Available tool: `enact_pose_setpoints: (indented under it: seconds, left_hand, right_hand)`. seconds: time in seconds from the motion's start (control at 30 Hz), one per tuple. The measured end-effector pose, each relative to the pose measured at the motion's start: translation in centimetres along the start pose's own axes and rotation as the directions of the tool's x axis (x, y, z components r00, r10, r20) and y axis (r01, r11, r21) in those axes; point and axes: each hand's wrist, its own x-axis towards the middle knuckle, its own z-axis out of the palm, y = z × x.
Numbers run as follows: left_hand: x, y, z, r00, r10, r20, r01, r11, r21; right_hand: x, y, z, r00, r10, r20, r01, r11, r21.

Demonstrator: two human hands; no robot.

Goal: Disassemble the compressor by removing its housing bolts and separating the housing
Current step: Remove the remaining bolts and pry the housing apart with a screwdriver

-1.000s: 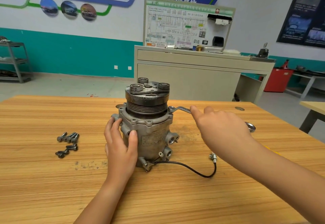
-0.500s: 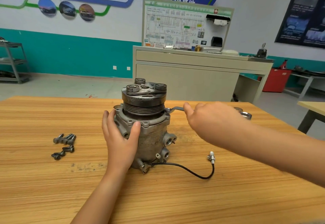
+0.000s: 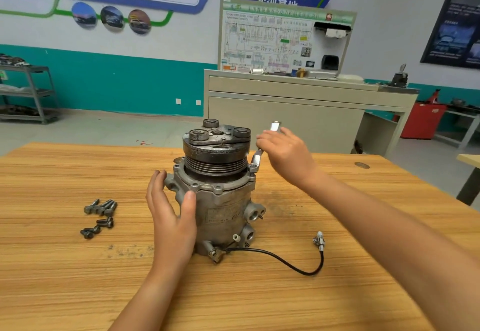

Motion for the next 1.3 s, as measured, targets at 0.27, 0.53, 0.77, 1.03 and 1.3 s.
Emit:
enact_pose_setpoints:
  seconds: [0.27,0.53,0.77,1.03,1.3]
  left_hand:
    - [-0.6,0.0,0.3,0.997,0.063,0.053,-0.070,0.988,0.140]
    - [-2.1,0.7,0.3,0.983,0.152,0.103,-0.174,0.950,0.260]
    - [-2.2,0.8,0.2,0.984,0.153,0.093,-0.175,0.936,0.305]
    - [-2.1,0.4,0.4,0.985,0.159,0.072,-0.173,0.944,0.280]
    - [-2.1,0.7,0.2,0.988,0.122,0.090,-0.141,0.957,0.252]
  right_hand:
    - [-0.6,-3.3,0.2,0.807,0.581,0.105,-0.552,0.678,0.486]
    - [-4.3,-3.5,-8.6,0.798,0.427,0.426,-0.487,0.872,0.037]
    - [-3.5,-5.5,-9.7,0.718,0.428,0.550,-0.374,0.902,-0.214]
    - [0.8,-8.6,-11.3,0.595,0.394,0.700,-0.080,0.896,-0.436]
    - [0.2,-8.9,-10.4,0.634,0.346,0.692,-0.058,0.913,-0.403]
